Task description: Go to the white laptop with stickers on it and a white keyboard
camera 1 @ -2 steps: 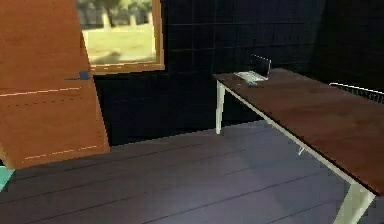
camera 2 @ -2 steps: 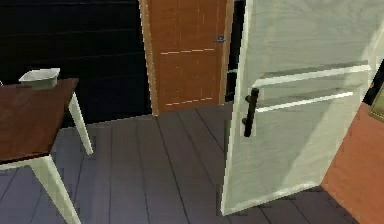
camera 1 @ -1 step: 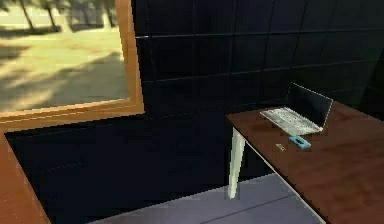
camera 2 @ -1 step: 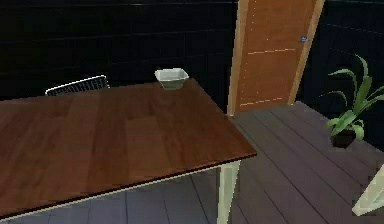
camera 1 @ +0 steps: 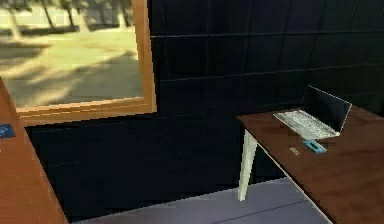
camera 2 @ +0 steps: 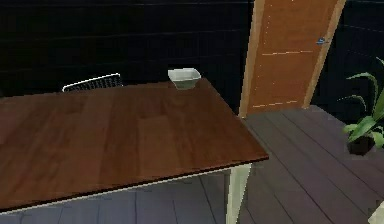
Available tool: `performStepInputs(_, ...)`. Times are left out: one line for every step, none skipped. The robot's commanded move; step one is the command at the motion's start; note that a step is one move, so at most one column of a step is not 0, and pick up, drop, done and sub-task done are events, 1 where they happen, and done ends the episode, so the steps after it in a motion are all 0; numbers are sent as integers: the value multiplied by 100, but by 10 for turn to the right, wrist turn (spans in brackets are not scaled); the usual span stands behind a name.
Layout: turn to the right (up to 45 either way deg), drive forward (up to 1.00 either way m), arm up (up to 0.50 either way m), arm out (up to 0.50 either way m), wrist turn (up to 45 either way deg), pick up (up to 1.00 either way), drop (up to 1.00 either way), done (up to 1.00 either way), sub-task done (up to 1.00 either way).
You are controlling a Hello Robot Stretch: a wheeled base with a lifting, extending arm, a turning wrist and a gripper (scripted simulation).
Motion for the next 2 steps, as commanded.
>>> performStepInputs(0,40,0,0,0,0,0,0,0)
performStepInputs(420,0,0,0,0,0,0,0,0)
